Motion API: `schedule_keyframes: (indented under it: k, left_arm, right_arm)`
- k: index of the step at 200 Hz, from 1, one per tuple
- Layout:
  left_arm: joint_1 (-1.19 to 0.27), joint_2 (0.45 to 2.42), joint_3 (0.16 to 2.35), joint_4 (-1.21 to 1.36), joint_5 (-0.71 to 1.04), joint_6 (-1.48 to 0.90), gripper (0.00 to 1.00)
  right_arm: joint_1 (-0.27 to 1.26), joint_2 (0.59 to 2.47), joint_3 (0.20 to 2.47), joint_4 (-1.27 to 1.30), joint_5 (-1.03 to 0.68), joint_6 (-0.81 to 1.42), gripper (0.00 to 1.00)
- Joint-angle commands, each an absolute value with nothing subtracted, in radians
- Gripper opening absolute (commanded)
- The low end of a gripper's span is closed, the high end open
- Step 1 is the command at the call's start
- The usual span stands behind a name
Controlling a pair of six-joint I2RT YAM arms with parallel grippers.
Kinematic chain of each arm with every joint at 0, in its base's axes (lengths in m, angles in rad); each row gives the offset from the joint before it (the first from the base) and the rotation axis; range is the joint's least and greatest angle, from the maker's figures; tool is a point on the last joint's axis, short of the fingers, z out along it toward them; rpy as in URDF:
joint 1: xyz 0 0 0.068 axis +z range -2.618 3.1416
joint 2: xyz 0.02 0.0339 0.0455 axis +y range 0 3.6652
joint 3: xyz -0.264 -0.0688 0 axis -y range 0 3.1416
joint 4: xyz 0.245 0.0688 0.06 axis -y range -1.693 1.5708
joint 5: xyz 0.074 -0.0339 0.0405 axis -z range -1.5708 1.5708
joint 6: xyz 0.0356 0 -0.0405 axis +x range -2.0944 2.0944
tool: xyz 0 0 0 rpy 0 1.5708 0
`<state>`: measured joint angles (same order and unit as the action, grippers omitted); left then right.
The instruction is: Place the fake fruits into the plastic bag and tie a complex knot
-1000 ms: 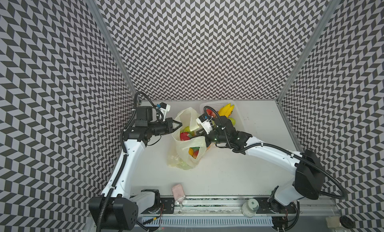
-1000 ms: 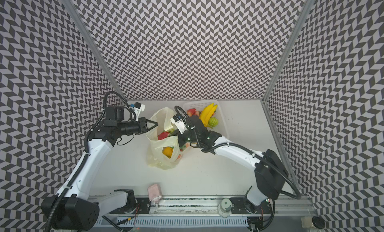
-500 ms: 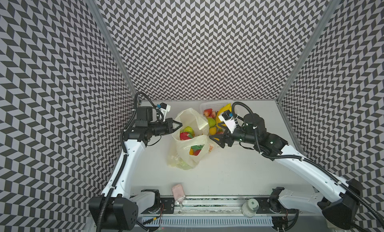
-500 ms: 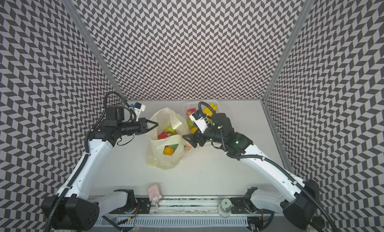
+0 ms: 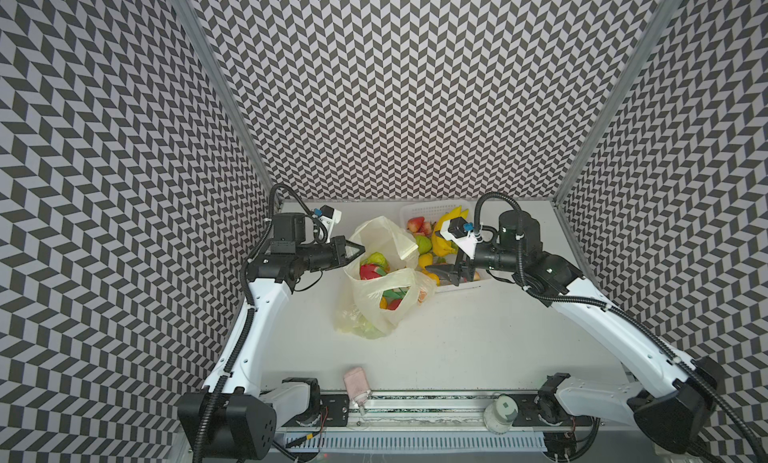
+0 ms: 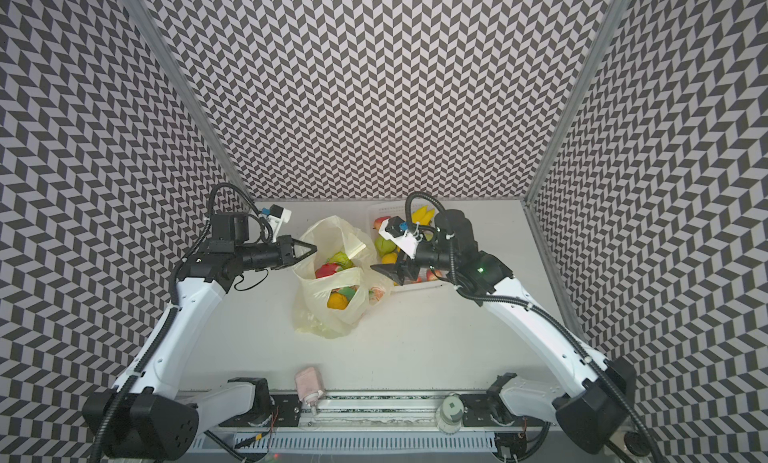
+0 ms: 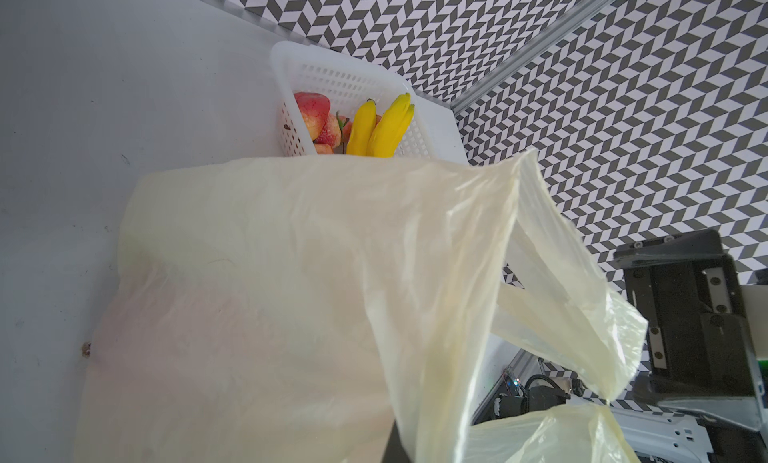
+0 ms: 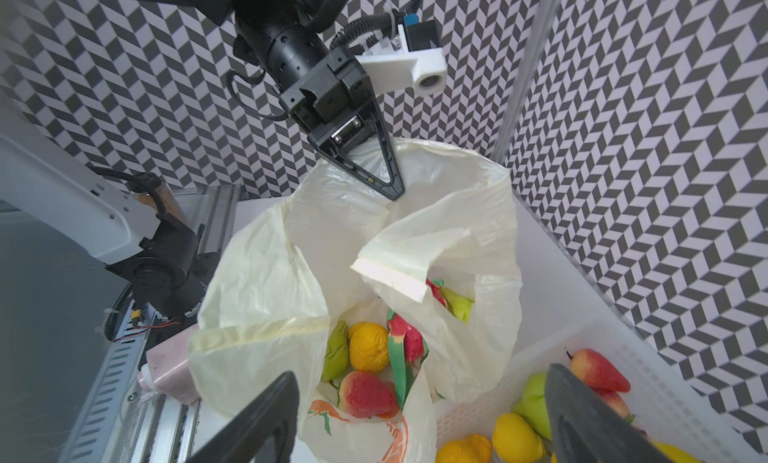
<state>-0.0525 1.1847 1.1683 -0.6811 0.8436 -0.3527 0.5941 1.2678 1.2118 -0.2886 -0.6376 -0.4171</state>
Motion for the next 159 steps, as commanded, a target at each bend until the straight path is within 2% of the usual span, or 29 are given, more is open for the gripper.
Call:
schedule_keyframes:
  k: [1, 62, 115, 135, 159]
  left_arm:
    - [-0.058, 1.171, 1.157, -0.657, 0.862, -0.333, 0.00]
    - [-0.058, 1.169, 1.157, -0.652, 0.866, -0.334, 0.00]
    - [-0.058, 1.169, 1.152, -0.651, 0.864, -0.333, 0.00]
    - [-0.059, 1.173, 1.152, -0.649, 0.865, -0.334, 0.00]
    - [-0.058, 1.173, 1.153, -0.647, 0.866, -0.333, 0.00]
  right_arm:
    - [0.592, 1.320, 1.232, -0.212, -0.763, -0.485, 0.84]
    - [0.600, 1.451, 1.291, -0.152, -0.831, -0.478, 0.80]
    - [0.657, 1.525, 1.328, -0.140, -0.850, -0.463, 0.69]
    - [0.678, 1.541, 1.347, -0.137, -0.877, -0.454, 0.60]
    - [0.689, 1.549, 1.355, -0.118, -0.910, -0.432, 0.40]
